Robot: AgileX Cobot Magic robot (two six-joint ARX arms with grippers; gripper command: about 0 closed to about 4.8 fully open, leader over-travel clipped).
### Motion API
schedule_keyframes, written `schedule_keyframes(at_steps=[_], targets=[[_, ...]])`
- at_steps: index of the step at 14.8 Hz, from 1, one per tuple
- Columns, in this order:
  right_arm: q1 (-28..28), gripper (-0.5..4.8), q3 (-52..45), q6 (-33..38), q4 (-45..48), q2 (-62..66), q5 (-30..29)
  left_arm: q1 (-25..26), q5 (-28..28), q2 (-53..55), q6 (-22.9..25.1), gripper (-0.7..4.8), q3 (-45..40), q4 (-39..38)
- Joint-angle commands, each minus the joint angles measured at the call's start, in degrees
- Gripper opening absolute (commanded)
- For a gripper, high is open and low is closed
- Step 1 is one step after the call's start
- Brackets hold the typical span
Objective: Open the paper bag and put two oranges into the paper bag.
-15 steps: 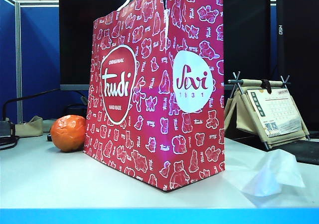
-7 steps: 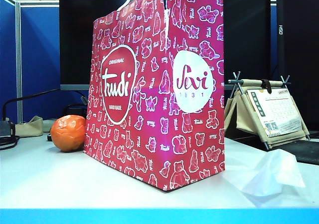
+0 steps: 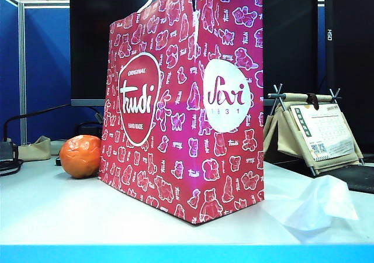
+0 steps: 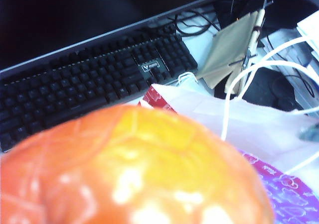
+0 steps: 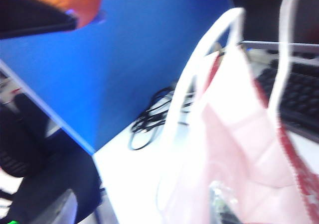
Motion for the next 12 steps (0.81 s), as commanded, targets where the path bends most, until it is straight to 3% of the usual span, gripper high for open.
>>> schedule_keyframes(at_steps=[1,3,5,7,11,12], targets=[[0.1,2.44,0.5,-0.6,4.7,0.8,1.6,0.0,0.4,-0.2,0.4,-0.06,0.2,2.3],[0.2,1.89,0.5,0.3,5.8,2.3,1.5,0.0,0.6,-0.1,0.4,-0.06,0.2,2.9],[0.2,1.31,0.5,1.6,5.6,3.8,-1.4,0.0,5.8,0.0,0.5,-0.06,0.2,4.3],[0.2,0.03,0.5,4.6,5.7,3.9,-9.3,0.0,12.1,0.1,0.5,-0.06,0.2,6.1],[0.3,-0.05,0.6,9.3,6.5,3.8,-20.3,0.0,18.8,2.5,0.5,-0.06,0.2,6.3],[0.2,-0.05,0.6,10.5,7.0,3.8,-24.7,0.0,26.2,5.3,0.5,-0.06,0.2,5.7]])
